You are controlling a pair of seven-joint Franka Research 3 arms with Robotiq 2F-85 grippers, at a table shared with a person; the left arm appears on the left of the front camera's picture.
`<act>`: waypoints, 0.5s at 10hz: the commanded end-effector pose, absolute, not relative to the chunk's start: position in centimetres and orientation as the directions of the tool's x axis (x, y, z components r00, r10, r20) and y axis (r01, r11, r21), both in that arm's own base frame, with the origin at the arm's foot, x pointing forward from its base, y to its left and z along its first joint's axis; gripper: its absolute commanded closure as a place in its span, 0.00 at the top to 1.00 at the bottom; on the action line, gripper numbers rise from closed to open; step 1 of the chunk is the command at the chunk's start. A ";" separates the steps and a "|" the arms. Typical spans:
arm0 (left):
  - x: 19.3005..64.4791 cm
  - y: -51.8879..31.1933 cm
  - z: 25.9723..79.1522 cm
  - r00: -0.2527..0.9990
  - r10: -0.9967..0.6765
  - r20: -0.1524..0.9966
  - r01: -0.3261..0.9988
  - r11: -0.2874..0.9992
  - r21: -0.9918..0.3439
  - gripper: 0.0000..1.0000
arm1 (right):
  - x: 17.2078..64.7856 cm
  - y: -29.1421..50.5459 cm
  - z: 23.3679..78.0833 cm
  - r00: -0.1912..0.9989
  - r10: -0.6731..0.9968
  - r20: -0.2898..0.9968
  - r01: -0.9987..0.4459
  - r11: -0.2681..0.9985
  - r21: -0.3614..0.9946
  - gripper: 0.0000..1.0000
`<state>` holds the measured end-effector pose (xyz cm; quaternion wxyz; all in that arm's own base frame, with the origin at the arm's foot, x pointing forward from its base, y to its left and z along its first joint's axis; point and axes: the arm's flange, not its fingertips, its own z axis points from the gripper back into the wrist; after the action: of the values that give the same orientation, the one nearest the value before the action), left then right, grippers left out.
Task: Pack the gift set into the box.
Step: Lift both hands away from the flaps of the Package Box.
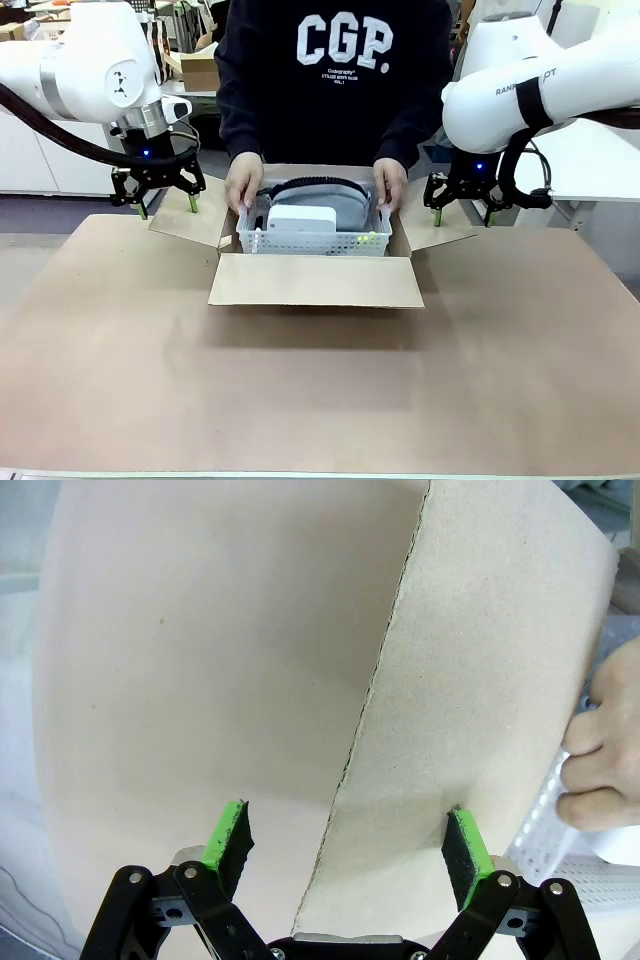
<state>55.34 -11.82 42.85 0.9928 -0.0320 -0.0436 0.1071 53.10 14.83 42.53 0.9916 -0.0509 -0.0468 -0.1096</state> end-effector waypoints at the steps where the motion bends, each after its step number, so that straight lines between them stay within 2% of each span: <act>1: 55.2 -11.9 43.0 0.970 0.230 0.081 -0.226 0.973 -0.054 1.00 | 53.4 15.2 42.9 0.967 -0.227 0.113 0.239 0.965 -0.108 1.00; 5: 55.2 -11.9 43.0 0.970 0.230 0.081 -0.226 0.973 -0.054 1.00 | 53.4 15.2 42.9 0.967 -0.227 0.113 0.239 0.965 -0.108 1.00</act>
<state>55.34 -11.82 42.85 0.9928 -0.0320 -0.0436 0.1071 53.10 14.83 42.53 0.9916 -0.0509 -0.0468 -0.1096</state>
